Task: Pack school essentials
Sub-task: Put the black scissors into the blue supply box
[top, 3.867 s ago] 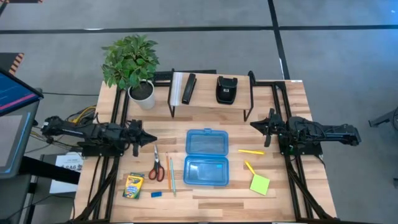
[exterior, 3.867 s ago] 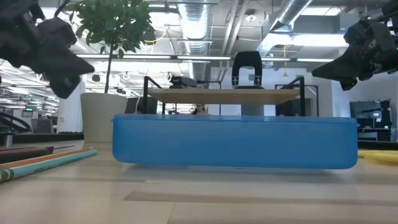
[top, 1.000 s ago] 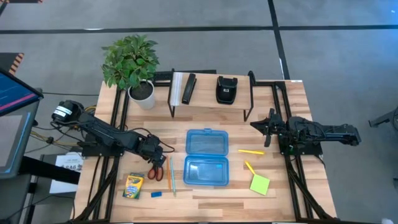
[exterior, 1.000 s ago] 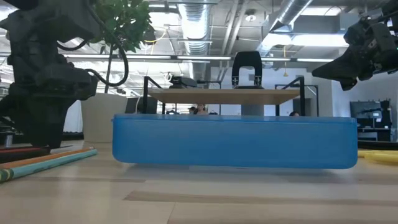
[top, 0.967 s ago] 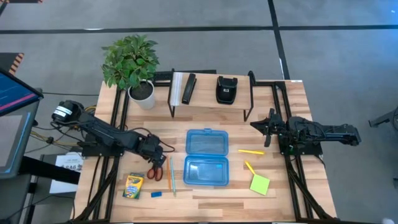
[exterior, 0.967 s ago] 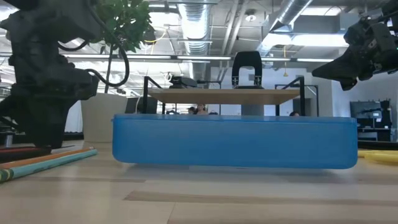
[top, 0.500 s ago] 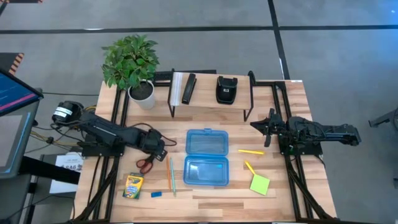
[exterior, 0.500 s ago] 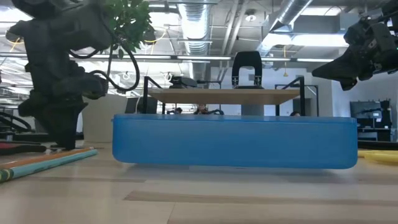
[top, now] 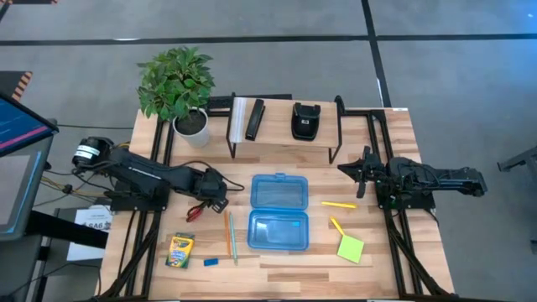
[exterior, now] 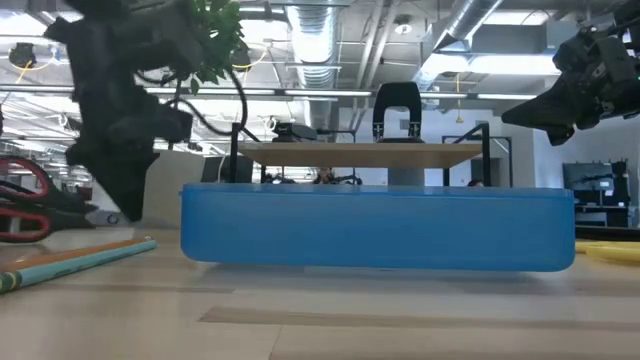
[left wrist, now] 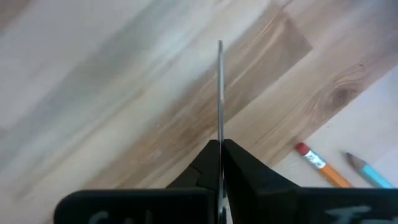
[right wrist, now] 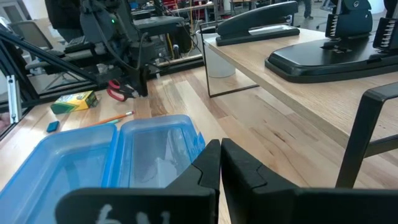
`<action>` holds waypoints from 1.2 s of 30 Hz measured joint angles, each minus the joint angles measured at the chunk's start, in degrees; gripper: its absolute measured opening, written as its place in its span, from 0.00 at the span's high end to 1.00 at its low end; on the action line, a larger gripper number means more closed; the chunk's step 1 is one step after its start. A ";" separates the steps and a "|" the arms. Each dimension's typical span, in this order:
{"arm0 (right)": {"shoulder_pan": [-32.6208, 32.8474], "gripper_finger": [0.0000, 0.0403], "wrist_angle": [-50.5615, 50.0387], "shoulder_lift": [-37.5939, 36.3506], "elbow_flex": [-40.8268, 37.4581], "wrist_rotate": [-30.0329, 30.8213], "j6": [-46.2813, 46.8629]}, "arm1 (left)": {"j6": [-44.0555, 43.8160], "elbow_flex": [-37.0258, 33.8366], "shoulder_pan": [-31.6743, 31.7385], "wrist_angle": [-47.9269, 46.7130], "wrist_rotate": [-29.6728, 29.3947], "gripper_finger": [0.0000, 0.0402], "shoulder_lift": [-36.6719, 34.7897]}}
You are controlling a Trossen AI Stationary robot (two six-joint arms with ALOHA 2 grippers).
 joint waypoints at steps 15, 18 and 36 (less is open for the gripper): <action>-0.01 0.91 0.00 0.00 0.00 0.02 0.00 | 3.69 8.38 -5.11 -5.12 -1.05 1.00 -0.22; 0.00 0.91 0.00 0.00 -0.01 0.01 0.00 | 4.28 10.04 -6.37 -5.13 -1.36 1.00 -0.24; 0.00 0.91 0.00 0.00 0.01 0.00 -0.01 | 9.91 27.96 -11.21 -13.73 -5.78 1.00 -0.33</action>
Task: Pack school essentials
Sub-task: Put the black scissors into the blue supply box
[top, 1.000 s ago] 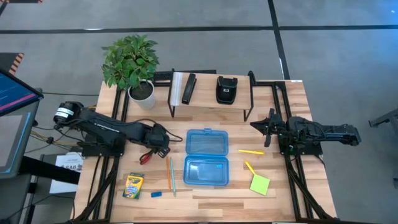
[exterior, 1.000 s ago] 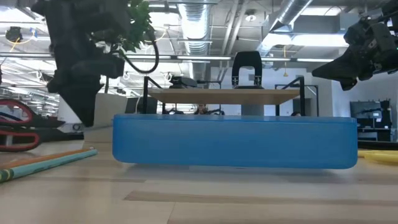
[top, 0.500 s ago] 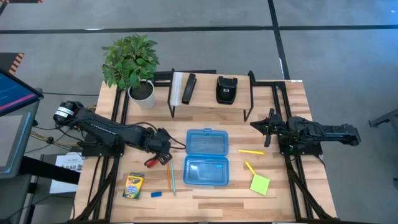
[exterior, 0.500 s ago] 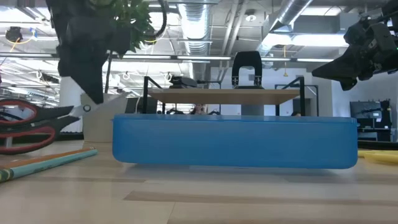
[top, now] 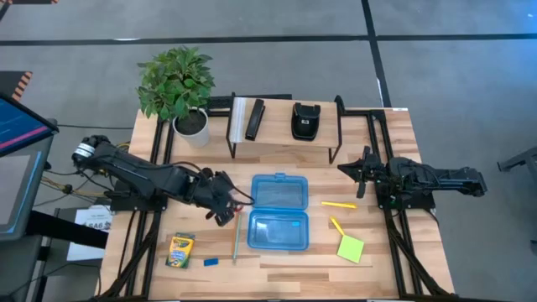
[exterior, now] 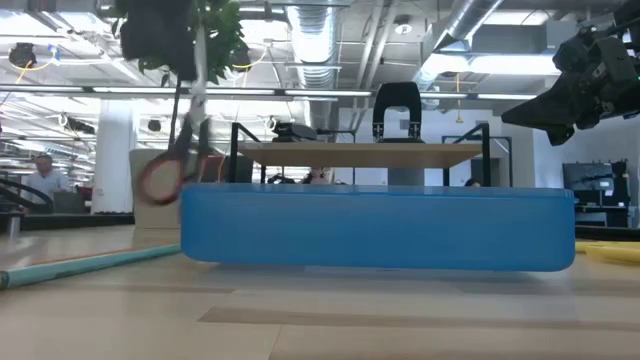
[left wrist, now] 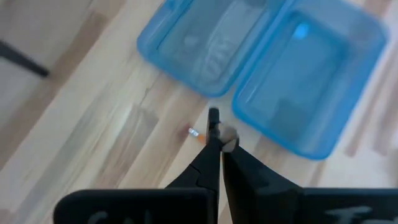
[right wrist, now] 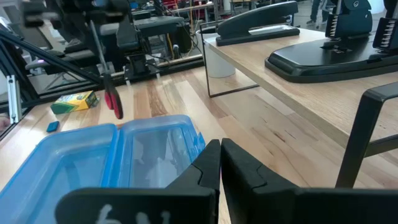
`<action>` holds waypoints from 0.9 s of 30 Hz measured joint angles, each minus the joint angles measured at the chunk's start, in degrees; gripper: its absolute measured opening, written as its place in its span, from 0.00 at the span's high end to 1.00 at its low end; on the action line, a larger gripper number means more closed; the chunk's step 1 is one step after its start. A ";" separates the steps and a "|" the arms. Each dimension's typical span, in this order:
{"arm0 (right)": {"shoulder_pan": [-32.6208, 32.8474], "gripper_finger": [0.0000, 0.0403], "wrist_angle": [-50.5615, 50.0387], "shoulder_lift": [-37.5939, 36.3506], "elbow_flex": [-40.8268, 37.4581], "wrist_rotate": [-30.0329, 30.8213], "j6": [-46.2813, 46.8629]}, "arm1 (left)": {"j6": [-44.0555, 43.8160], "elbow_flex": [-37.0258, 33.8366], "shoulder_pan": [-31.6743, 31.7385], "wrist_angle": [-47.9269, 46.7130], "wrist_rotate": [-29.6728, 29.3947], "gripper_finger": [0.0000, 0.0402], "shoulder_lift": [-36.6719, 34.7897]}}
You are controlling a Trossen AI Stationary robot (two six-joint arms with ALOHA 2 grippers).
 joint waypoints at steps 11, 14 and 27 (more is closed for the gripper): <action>0.00 0.91 0.00 0.00 0.00 0.00 -0.01 | 7.01 4.86 -1.68 9.33 1.74 1.00 0.23; 0.00 0.91 0.00 0.00 -0.01 0.00 -0.01 | 9.75 4.89 -1.68 13.65 3.54 1.00 1.52; 0.00 0.91 0.00 0.00 0.00 0.01 0.00 | 16.37 4.89 0.88 28.44 11.96 1.00 13.06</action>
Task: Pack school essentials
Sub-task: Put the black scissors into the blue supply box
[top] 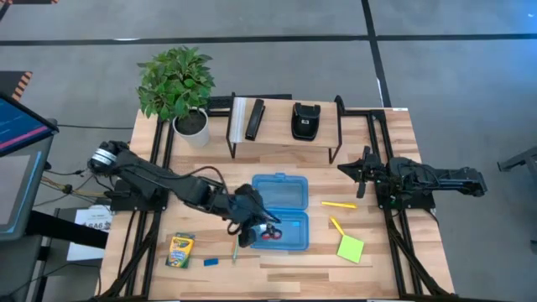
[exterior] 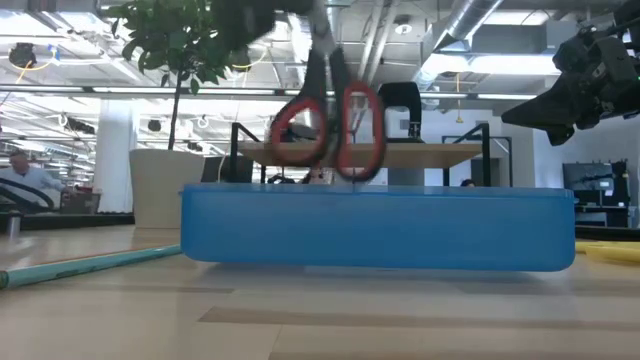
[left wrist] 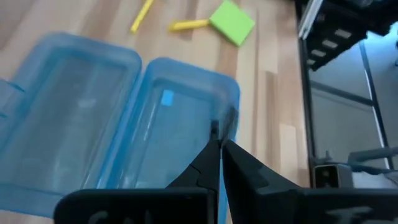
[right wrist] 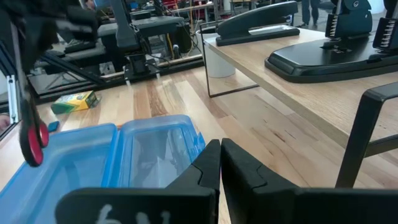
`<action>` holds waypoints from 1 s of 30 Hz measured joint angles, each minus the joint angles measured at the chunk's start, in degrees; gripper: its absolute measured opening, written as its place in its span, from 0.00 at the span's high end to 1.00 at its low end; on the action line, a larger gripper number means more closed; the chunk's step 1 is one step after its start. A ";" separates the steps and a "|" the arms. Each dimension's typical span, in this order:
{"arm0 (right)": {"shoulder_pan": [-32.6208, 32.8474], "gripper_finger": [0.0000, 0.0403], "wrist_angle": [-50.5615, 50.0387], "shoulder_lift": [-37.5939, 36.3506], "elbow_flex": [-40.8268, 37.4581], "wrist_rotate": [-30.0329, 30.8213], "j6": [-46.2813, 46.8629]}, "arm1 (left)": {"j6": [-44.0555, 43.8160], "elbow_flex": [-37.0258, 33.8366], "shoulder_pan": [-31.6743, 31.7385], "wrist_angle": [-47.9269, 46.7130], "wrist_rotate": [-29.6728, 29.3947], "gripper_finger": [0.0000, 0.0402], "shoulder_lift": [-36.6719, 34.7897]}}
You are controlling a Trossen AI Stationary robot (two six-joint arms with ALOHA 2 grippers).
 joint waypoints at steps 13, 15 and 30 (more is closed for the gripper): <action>0.00 0.91 0.00 0.02 -0.01 0.00 0.00 | 7.40 -0.02 4.08 2.26 6.91 1.00 3.39; -0.02 0.91 0.00 0.00 0.00 0.01 0.01 | 8.75 -0.02 4.11 2.54 6.85 1.00 3.39; -0.01 0.91 0.00 0.00 -0.01 0.01 0.01 | 20.78 7.51 6.03 -15.33 13.34 1.00 2.98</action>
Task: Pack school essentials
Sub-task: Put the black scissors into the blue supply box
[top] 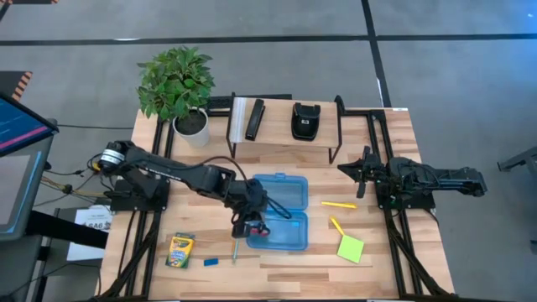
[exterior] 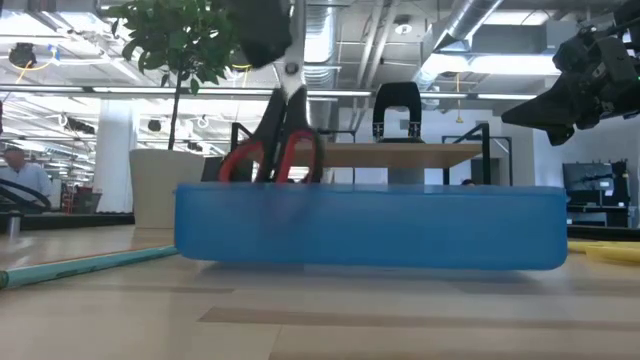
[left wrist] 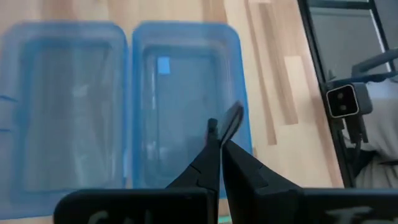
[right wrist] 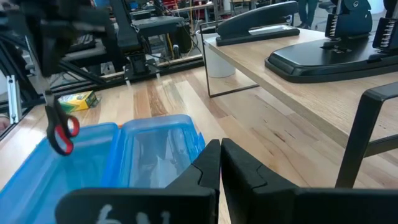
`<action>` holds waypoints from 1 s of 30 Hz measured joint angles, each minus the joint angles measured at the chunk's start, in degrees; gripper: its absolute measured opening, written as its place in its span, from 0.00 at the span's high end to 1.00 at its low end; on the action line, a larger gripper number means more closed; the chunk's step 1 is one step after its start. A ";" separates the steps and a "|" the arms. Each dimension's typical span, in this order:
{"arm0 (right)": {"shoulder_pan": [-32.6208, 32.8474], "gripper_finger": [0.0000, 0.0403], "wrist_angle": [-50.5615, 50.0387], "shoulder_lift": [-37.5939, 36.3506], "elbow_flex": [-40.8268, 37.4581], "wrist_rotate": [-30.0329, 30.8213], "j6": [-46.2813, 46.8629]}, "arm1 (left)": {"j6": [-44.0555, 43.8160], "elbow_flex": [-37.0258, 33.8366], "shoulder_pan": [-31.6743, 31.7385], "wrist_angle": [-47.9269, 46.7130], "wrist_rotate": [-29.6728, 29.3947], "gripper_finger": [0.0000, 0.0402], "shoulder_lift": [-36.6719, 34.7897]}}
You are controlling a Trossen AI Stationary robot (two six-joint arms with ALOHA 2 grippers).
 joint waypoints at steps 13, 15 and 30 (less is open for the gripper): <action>-0.01 0.91 0.00 0.00 0.01 -0.02 0.01 | 9.20 3.90 0.20 -3.41 2.30 1.00 3.62; 0.01 0.91 0.00 0.00 0.01 0.00 0.00 | 9.85 5.78 0.80 -7.48 2.67 1.00 6.17; 0.01 0.91 0.00 -0.01 0.01 -0.02 0.01 | 19.02 18.20 1.29 -15.37 6.29 0.94 18.38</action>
